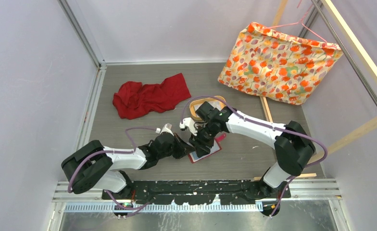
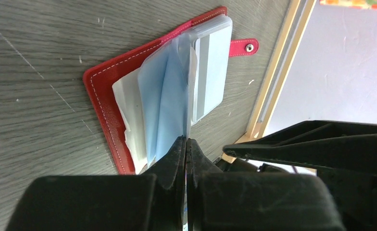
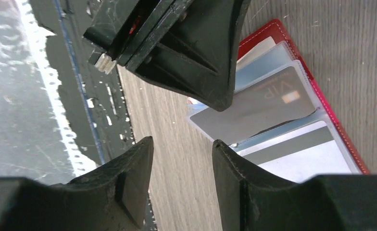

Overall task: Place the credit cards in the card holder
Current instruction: Insert the credit card into the card holder.

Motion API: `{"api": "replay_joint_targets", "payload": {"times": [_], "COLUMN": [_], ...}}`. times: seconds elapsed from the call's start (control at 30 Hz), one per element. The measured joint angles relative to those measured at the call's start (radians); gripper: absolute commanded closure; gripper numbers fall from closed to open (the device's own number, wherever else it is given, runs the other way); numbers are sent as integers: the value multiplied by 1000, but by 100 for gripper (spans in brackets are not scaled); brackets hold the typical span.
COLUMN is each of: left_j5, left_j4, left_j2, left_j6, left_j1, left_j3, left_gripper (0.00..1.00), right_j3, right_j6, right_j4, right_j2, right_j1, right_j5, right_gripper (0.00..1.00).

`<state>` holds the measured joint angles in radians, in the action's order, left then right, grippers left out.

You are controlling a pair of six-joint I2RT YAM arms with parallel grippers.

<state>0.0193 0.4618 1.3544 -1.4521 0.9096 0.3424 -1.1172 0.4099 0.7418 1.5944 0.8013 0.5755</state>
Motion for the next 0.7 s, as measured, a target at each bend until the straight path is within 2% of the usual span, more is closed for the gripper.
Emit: {"api": "replay_joint_targets", "payload": {"times": [0.27,0.43,0.7], "left_j5": [-47,-82,-106], "left_j4": [-94,-193,-245], "left_j2": [-50,-123,-143], "left_j6": [-105,-136,-168], "left_j1": [0,0,0], "left_j3": [22,39,45], "left_gripper": [100,100,100], "right_j3": [41,54,67], "right_j6": [34,36,14], "right_j4": [-69,-106,-174], "right_j2": [0,0,0], "right_j1": [101,144,187], "right_j5": [-198,-294,-427], "right_gripper": [41,40,41]}}
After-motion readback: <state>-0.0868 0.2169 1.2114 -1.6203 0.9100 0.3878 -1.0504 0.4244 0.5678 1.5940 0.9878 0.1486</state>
